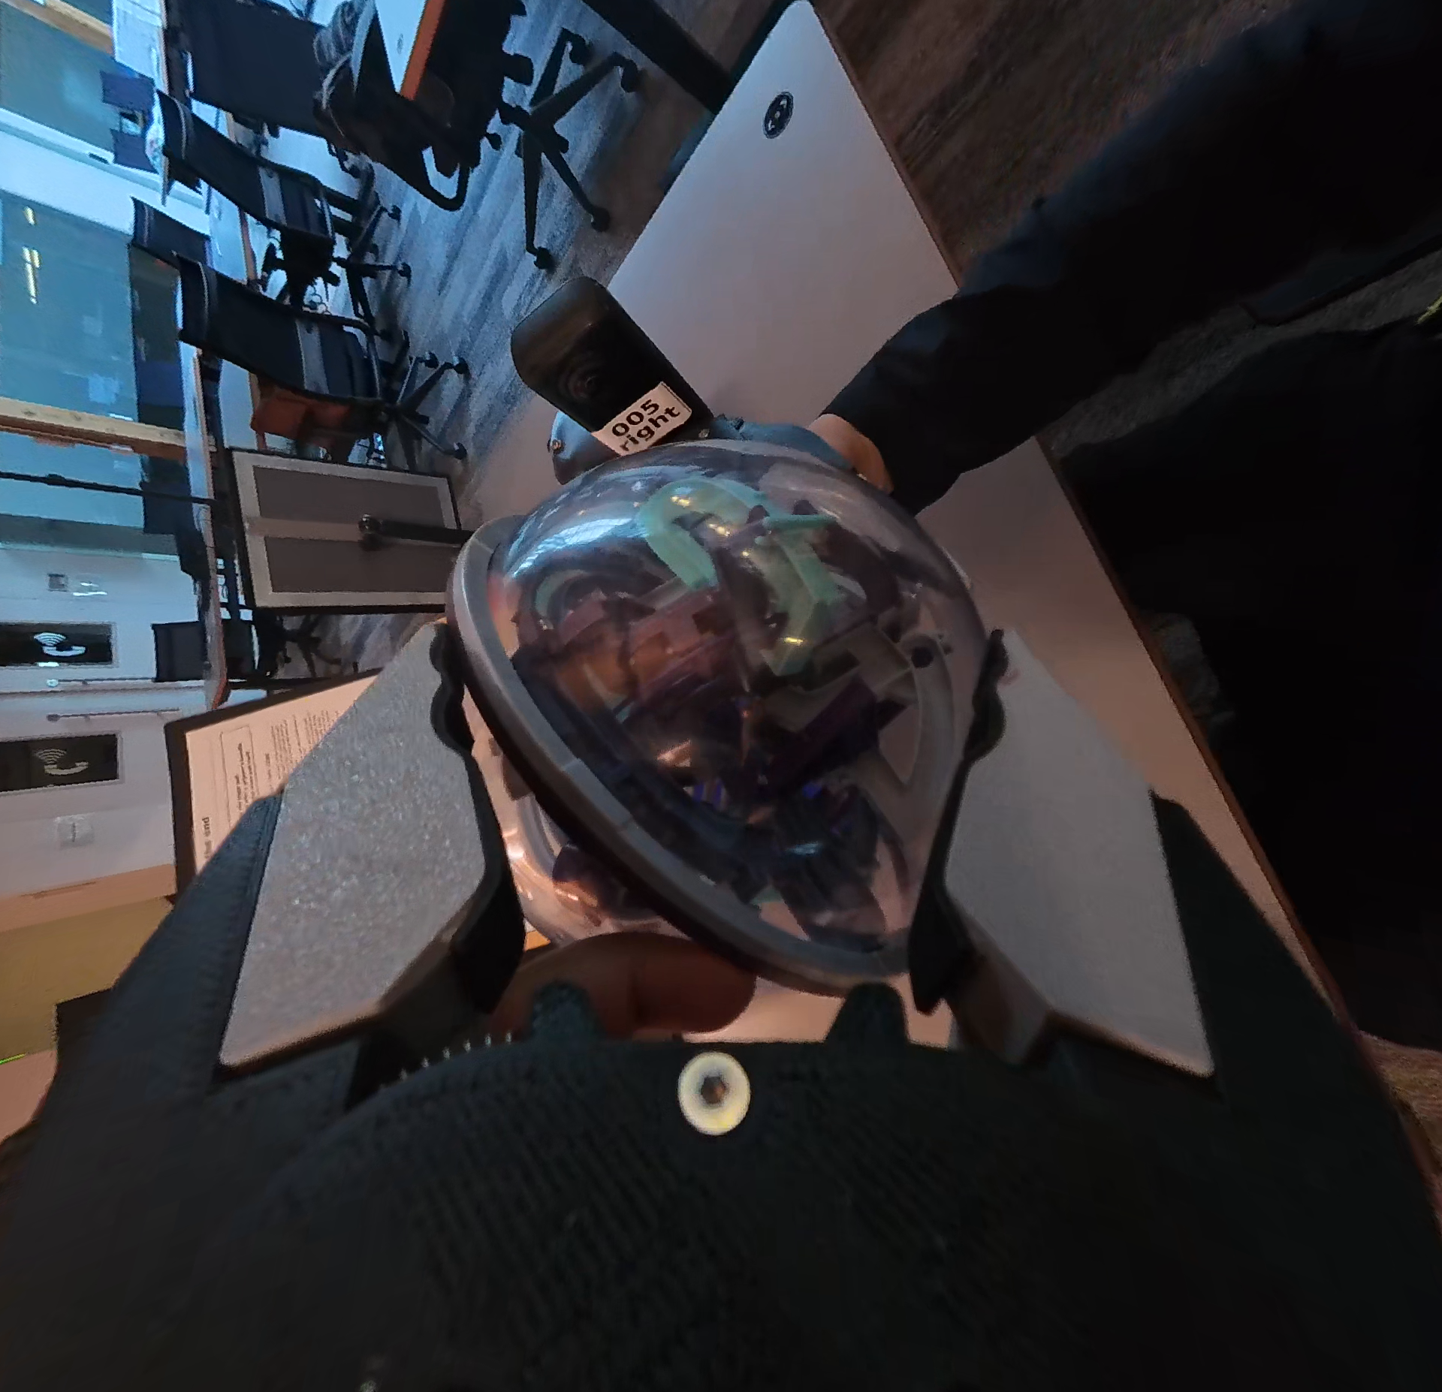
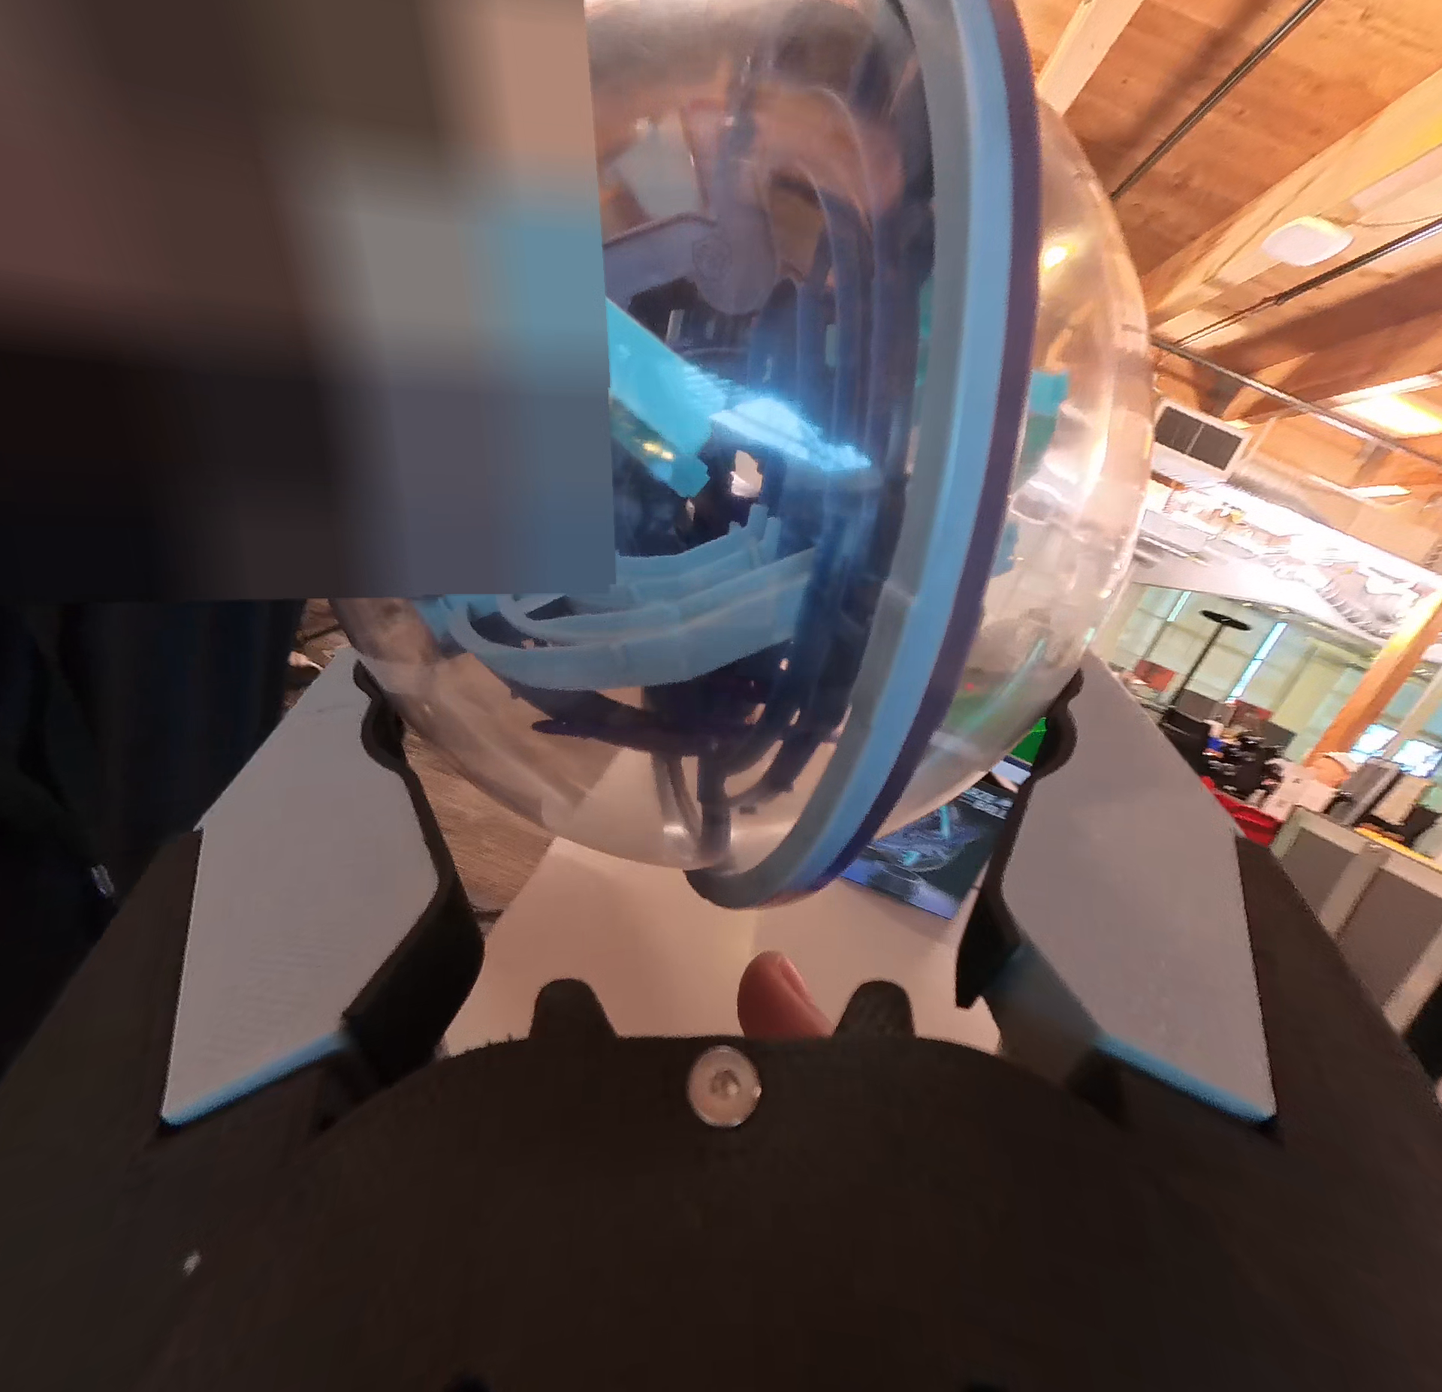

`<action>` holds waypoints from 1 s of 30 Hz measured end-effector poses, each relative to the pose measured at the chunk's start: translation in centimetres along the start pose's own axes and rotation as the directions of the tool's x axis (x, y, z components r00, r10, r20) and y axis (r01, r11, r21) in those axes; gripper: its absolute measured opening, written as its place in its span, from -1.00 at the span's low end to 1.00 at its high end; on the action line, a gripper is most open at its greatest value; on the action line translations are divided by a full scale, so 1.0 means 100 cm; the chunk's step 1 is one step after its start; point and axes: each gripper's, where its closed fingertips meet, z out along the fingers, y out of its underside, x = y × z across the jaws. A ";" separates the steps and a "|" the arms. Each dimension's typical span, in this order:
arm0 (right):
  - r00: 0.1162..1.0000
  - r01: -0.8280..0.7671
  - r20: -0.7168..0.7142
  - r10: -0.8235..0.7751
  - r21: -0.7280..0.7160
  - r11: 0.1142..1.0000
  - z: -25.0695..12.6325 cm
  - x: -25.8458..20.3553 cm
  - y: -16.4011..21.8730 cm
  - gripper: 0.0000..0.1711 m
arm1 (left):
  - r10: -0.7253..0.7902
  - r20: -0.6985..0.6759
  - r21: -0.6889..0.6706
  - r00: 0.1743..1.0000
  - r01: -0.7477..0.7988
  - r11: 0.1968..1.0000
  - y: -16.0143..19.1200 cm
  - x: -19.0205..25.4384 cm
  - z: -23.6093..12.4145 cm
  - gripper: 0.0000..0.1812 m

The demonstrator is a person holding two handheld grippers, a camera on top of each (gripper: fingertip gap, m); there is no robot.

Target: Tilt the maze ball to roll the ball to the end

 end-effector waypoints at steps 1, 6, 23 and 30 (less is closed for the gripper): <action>1.000 0.009 -0.004 -0.009 -0.003 1.000 -0.001 -0.001 0.000 0.84 | 0.010 -0.003 -0.003 1.000 -0.010 1.000 -0.002 0.001 0.001 0.40; 0.997 0.066 -0.029 -0.067 -0.048 0.997 -0.003 -0.004 0.003 0.85 | 0.069 -0.011 -0.016 0.998 -0.070 0.997 -0.006 0.008 0.005 0.41; 0.964 0.149 -0.157 -0.214 -0.348 0.926 -0.019 -0.023 0.062 0.85 | 0.233 0.053 0.212 0.971 -0.239 0.947 0.026 0.063 0.025 0.41; 0.969 0.084 -0.170 -0.179 -0.456 0.886 -0.034 -0.047 0.111 0.83 | 0.202 0.060 0.266 0.978 -0.211 0.941 0.046 0.100 0.050 0.41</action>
